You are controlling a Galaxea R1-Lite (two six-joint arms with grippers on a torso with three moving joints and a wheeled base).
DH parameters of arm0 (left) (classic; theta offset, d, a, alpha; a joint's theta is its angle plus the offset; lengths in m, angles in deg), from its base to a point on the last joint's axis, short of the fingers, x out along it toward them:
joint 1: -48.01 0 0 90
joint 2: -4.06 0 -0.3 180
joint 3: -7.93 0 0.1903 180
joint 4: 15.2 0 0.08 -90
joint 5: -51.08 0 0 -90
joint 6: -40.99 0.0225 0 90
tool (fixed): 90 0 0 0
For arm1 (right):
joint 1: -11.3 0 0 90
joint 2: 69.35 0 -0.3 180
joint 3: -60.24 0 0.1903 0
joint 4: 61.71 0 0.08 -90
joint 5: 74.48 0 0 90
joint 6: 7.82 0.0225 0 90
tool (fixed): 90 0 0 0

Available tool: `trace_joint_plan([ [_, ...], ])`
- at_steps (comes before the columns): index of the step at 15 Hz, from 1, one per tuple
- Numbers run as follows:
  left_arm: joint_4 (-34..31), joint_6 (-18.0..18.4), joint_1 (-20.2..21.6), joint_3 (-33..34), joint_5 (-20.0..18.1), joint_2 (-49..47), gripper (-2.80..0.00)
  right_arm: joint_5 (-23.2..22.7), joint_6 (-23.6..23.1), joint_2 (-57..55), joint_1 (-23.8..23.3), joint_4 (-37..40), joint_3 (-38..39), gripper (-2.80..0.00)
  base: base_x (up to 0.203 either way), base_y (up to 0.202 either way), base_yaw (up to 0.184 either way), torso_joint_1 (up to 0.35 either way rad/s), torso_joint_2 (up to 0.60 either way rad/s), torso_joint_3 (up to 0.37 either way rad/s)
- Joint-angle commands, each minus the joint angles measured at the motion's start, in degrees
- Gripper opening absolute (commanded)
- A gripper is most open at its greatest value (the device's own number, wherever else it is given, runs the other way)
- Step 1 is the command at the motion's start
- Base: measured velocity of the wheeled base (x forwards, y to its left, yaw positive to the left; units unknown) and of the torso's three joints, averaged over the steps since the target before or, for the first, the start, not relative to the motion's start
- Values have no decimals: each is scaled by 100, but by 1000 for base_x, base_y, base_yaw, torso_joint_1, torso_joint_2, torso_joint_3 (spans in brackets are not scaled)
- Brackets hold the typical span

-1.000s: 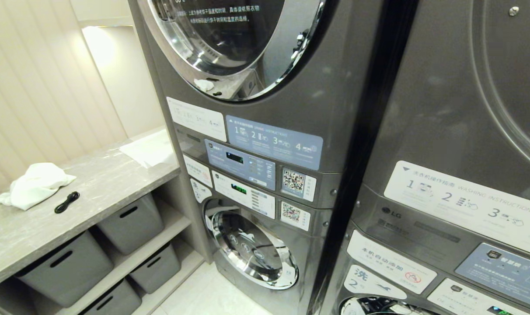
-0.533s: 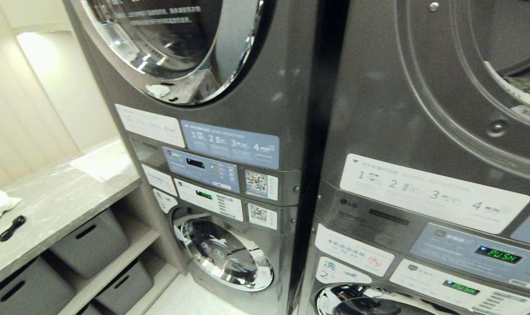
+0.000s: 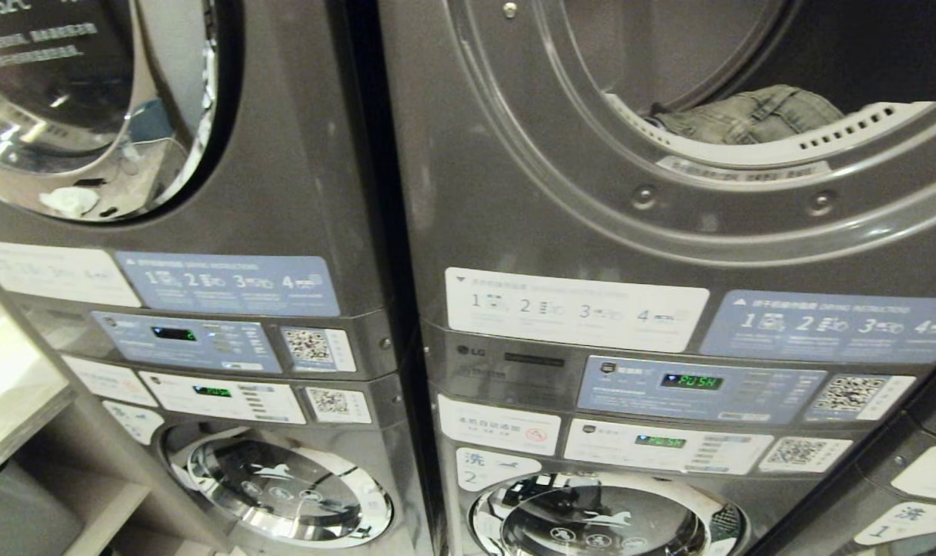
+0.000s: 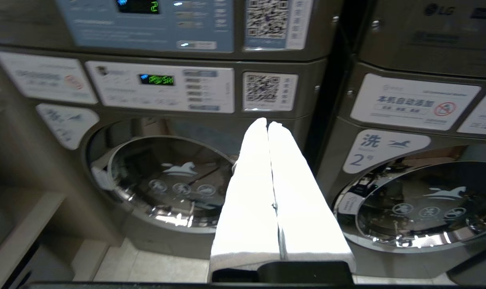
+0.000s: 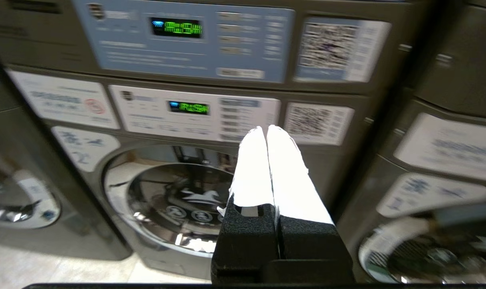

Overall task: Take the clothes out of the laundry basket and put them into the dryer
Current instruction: Close the dryer

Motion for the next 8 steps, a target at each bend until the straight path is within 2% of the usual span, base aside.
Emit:
trace_joint_plan([
  [1, 0, 5, 0, 9, 1, 9, -280, -2, 10, 4, -1, -2, 0, -280, 5, 11, -179, 4, 2, -2],
  [3, 0, 5, 0, 9, 1, 9, -280, -2, -7, 4, -1, -2, 0, -280, 2, 9, -170, 1, 3, 1],
  [5, 0, 5, 0, 9, 1, 9, -280, -2, -7, 4, -1, -2, 0, -280, 1, 4, -108, 3, 1, 0],
  [8, 0, -4, 0, 9, 1, 9, -280, -2, -7, 4, -1, -2, 0, -280, 0, 0, 0, 0, 0, 0],
])
